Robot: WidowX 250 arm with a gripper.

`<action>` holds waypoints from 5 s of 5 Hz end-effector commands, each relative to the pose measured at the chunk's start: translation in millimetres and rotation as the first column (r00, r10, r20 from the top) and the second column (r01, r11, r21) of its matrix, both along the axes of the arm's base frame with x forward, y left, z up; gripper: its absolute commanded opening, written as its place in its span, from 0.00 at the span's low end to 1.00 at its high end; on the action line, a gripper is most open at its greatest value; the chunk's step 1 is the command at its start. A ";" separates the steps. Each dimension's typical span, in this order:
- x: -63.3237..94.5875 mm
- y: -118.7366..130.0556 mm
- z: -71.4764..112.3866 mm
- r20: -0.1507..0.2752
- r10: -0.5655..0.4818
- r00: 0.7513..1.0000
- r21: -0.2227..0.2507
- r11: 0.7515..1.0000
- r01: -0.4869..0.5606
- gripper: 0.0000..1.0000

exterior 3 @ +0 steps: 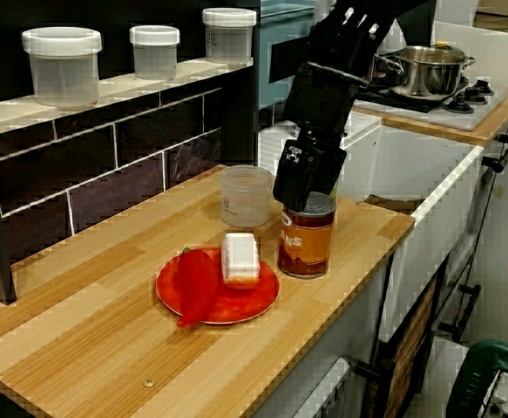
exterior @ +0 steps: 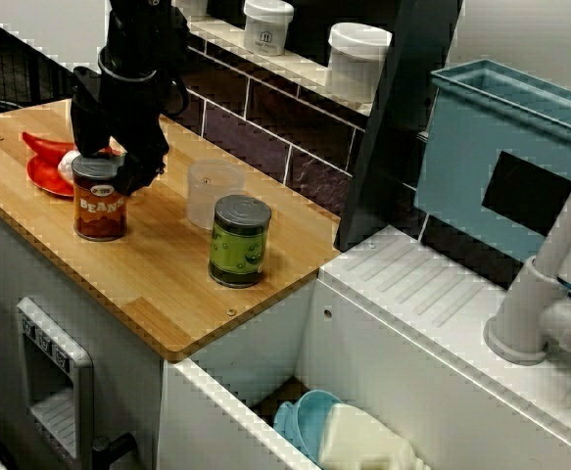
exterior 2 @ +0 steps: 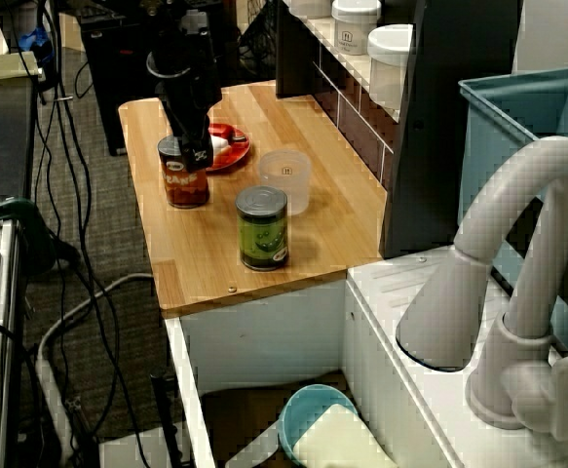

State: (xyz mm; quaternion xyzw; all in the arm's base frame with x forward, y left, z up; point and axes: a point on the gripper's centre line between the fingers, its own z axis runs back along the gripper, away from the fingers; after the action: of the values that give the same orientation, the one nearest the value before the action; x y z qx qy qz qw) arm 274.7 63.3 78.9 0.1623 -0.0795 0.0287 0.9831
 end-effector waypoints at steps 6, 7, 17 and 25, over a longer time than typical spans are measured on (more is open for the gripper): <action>17.2 18.2 55.4 -0.021 0.046 0.999 -0.159 0.986 -0.049 1.00; 2.9 22.0 66.2 -0.025 0.039 0.999 -0.187 0.981 -0.043 1.00; -53.2 25.8 13.6 -0.073 0.007 0.997 -0.090 0.996 -0.013 1.00; -47.4 29.9 4.9 -0.078 0.028 0.997 -0.070 0.997 -0.033 0.00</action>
State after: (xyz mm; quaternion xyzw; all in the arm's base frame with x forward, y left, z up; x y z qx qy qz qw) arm 223.7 90.5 74.9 0.1253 -0.0278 0.0413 0.9909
